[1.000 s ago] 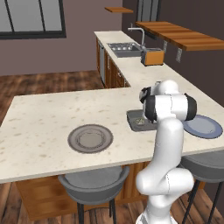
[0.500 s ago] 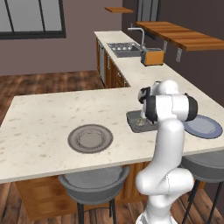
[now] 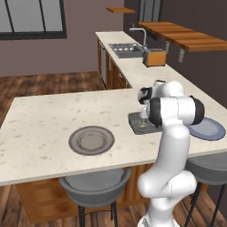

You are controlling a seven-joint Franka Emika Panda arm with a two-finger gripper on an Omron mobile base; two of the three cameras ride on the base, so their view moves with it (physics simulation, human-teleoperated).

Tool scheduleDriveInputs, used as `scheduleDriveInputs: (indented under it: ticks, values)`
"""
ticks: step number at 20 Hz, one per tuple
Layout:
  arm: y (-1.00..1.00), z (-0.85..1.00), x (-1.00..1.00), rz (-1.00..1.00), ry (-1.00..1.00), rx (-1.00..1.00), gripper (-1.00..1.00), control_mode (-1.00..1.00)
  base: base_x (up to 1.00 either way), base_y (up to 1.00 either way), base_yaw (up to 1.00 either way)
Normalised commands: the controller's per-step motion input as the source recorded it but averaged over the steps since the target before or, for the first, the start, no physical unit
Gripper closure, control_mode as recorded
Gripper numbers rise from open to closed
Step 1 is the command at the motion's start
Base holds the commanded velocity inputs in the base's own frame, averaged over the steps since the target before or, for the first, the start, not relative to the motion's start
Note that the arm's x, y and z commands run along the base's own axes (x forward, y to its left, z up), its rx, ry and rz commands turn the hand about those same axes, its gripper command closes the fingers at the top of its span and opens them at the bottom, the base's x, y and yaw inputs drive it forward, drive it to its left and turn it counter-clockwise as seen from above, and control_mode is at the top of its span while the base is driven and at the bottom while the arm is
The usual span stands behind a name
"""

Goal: Place two dumplings into each of the tupperware containers and then place the containers in the fridge.

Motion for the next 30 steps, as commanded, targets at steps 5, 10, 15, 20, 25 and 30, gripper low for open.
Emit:
scheduleDriveInputs:
  ticks: [5,10,15,20,25,30]
  values:
    - [0.68,0.15,-0.42,0.00,0.00,-0.04,-1.00,-1.00,0.00,0.00,0.00]
    - [0.76,0.02,-0.03,0.00,-0.01,-0.01,-1.00,-1.00,0.00,0.00,0.00]
    - [0.47,-0.02,0.18,0.00,0.00,0.00,-1.00,-1.00,0.00,0.00,0.00]
    - [0.18,-0.17,0.08,0.00,0.00,0.00,-1.00,-1.00,0.00,0.00,0.00]
    - [0.11,-0.14,0.08,-0.03,0.00,0.00,-1.00,-1.00,0.00,0.00,0.00]
    - [0.17,-0.23,0.02,-0.01,0.00,0.00,-1.00,-1.00,0.00,0.00,0.00]
